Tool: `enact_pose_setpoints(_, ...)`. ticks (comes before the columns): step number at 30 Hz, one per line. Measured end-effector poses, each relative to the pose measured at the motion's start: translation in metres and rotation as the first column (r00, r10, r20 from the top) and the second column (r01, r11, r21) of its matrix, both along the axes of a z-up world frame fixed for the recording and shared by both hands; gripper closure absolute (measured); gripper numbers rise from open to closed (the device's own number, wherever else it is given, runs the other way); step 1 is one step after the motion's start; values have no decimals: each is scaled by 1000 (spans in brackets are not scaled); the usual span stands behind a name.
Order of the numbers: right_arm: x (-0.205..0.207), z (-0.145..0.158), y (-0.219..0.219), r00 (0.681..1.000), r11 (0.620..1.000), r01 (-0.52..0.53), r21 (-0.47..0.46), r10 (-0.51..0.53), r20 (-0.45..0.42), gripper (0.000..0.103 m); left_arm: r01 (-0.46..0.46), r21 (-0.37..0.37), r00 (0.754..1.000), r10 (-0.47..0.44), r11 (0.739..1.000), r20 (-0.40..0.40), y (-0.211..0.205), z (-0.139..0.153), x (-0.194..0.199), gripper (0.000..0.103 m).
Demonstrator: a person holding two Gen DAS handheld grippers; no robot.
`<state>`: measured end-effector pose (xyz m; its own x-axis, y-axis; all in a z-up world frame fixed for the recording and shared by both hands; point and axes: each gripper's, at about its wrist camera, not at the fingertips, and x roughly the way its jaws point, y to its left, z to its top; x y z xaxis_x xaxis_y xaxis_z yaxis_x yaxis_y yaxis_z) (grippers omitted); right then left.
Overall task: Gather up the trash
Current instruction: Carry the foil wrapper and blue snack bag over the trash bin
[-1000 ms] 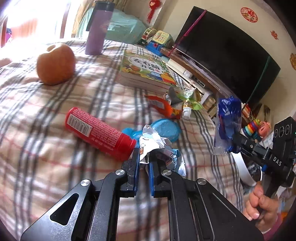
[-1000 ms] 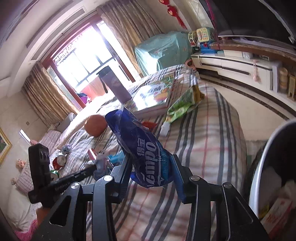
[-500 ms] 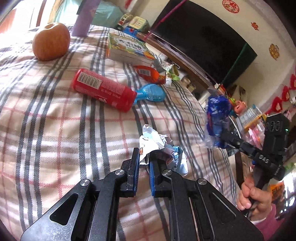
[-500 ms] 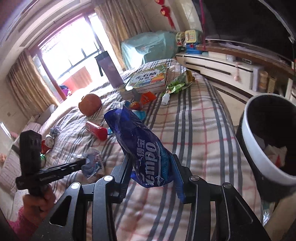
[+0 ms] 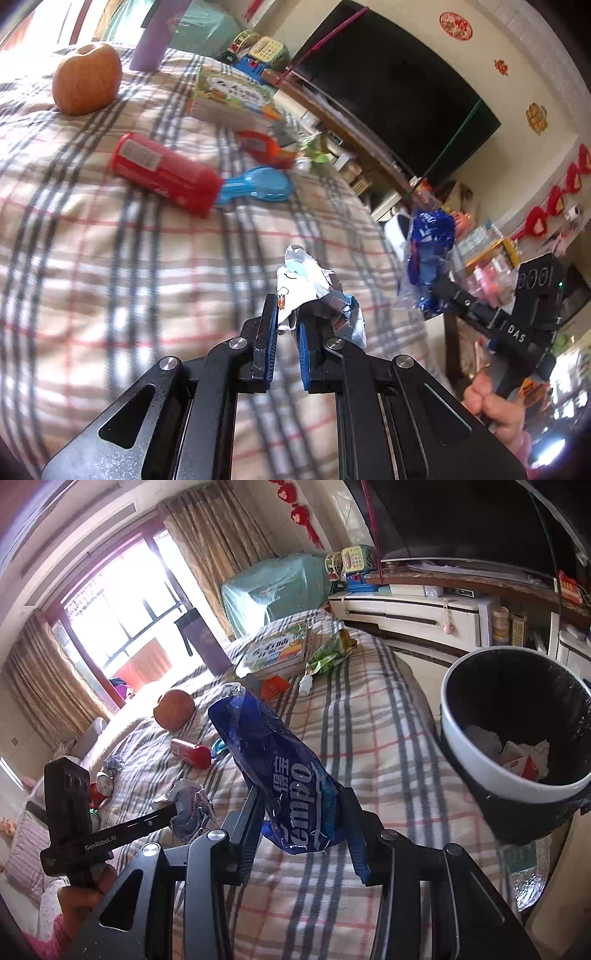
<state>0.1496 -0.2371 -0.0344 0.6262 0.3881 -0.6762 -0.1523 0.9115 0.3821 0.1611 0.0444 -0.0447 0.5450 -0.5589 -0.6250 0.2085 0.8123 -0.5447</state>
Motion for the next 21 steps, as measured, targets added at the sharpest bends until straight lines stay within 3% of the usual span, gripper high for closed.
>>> enact_pose_setpoints(4, -7, 1, -14, 1000, 1000, -11, 21, 11, 13, 61, -5, -7, 1000, 5, 1000, 11, -23, 8, -3, 94)
enact_pose_setpoints(13, -19, -1, -63, 1000, 996, 18, 86, -20, 24, 61, 6, 53, 999, -8, 999, 46, -75, 30, -3, 94)
enact_pose_setpoints(21, -30, -2, -95, 997, 991, 65, 117, -69, 29, 61, 61, 80, 997, -64, 995, 44, -117, 36, -2, 94)
